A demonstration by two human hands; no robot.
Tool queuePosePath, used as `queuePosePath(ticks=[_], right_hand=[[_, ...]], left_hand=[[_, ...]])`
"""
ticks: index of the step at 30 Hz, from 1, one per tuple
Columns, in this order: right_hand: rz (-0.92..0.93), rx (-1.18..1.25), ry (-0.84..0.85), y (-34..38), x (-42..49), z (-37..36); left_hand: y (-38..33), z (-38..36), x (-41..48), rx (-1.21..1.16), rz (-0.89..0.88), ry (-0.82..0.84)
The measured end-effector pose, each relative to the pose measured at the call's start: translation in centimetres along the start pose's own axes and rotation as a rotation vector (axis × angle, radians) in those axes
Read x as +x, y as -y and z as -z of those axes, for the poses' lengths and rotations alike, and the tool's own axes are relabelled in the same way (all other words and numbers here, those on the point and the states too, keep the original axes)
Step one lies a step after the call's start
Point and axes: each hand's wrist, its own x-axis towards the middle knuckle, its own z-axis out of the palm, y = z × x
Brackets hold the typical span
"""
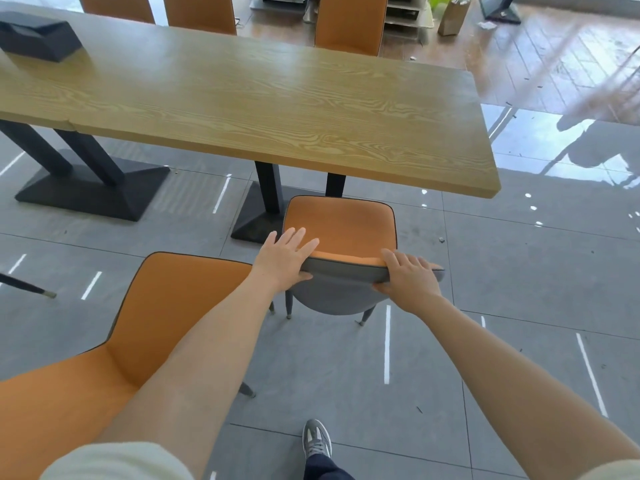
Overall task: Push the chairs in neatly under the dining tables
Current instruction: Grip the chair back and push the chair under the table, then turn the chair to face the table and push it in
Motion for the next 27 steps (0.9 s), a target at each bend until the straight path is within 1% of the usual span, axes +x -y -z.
queuePosePath(ticks=[2,4,9,13,17,20,23,27], right_hand=[[0.017,0.016,0.046,1.8,-0.2,0.1],[0.045,0.031,0.052,4.3,-0.2,0.4],[0.123,0.072,0.027,12.6,-0.5,1.5],[0.152,0.104,-0.024,19.9,-1.8,1.8],[0.121,0.132,-0.053,28.0,-4.3,1.2],[0.094,0.192,-0.05,34.0,-7.3,-0.5],[0.112,0.215,0.027,38.9,-10.6,-2.7],[0.096,0.252,0.158,42.3,-14.7,-5.5]], left_hand=[[1.7,0.1,-1.7,0.027,0.024,0.01],[3.8,0.3,-3.9,0.04,0.063,0.005],[9.8,1.1,-9.9,0.03,0.15,-0.023],[14.9,1.0,-14.5,0.028,0.175,-0.052],[20.1,-0.1,-19.9,-0.01,0.137,-0.095],[23.4,-1.7,-25.0,-0.051,0.096,-0.097],[25.8,-3.7,-30.1,-0.063,0.051,-0.044],[26.8,-5.9,-35.4,-0.131,-0.009,0.034]])
